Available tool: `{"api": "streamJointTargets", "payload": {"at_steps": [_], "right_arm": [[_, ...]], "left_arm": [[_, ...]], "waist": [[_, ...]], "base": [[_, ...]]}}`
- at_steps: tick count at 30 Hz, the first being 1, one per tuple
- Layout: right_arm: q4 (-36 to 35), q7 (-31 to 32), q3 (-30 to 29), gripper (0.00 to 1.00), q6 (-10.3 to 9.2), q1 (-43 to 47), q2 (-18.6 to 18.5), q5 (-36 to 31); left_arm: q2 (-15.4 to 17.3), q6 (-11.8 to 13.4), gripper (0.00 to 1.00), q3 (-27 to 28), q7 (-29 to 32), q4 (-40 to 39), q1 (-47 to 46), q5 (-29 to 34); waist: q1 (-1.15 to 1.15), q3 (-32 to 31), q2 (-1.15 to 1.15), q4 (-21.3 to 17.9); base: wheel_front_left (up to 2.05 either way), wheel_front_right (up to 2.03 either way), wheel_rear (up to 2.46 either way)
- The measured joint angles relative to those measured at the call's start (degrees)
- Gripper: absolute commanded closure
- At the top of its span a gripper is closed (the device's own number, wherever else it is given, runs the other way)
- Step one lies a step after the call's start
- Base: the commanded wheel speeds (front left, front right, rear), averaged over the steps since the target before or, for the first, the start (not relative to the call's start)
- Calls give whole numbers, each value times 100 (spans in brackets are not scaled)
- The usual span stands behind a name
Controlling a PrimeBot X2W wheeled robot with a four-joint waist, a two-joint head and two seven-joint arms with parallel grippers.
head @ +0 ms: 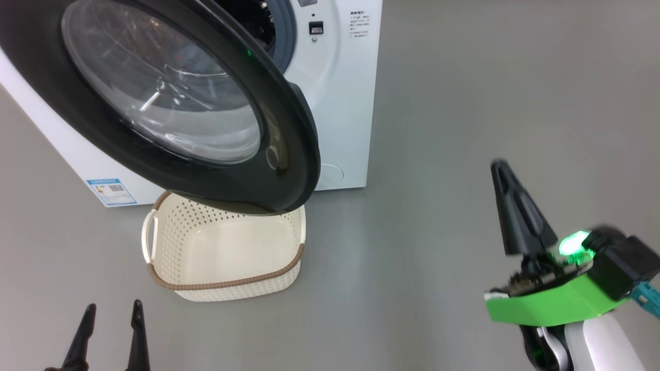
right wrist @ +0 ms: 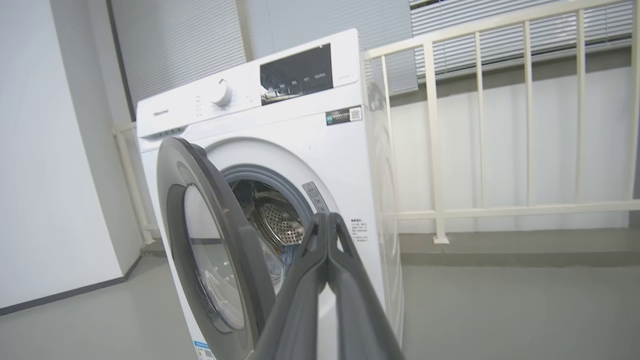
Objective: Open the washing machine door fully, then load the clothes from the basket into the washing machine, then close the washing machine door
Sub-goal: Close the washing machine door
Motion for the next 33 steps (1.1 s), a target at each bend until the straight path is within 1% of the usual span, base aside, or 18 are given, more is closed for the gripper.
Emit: {"api": "streamJointTargets", "payload": {"at_steps": [3,6,10,14,16,19,22,25,28,33], "right_arm": [[-493,-11,287,100,0,-297,-67,37],[-869,-27,723,100,0,-644,-135,75],[-998,-27,1535,100,0,-1061,-268,182],[-770,-29,2354,100,0,-1304,-339,344],[-463,-27,2694,100,0,-1380,-352,410],[109,-25,3049,100,0,-1449,-363,543],[653,0,3210,100,0,-1511,-392,593],[1058,0,3131,100,0,-1703,-424,591],[1359,0,3075,100,0,-1950,-470,576],[1764,-1,2904,100,0,-2324,-537,567]], "left_arm": [[0,0,0,-22,0,-2,-1,-1],[0,23,0,-66,0,-7,-4,-8],[-2,44,0,-153,-1,-8,-8,-52],[-3,69,0,-265,0,-20,-36,-80],[-3,96,0,-327,-1,-23,-75,-157],[-4,94,0,-463,0,-27,-172,-169],[-5,94,0,-584,0,-47,-296,-205],[-9,102,0,-705,-1,-101,-476,-247],[-14,146,0,-823,-1,-154,-680,-313],[-20,152,0,-965,-1,-159,-989,-371]], "waist": [[0,7,0,31],[0,20,0,81],[0,31,0,198],[0,63,0,350],[0,93,0,434],[0,155,0,571],[0,252,0,705],[0,412,0,811],[0,604,0,912],[0,968,0,1063]], "base": [[0,0,0],[0,0,0],[0,0,0],[0,0,0],[0,0,0],[0,0,0],[0,0,0],[0,0,0],[0,0,0],[0,0,0]]}}
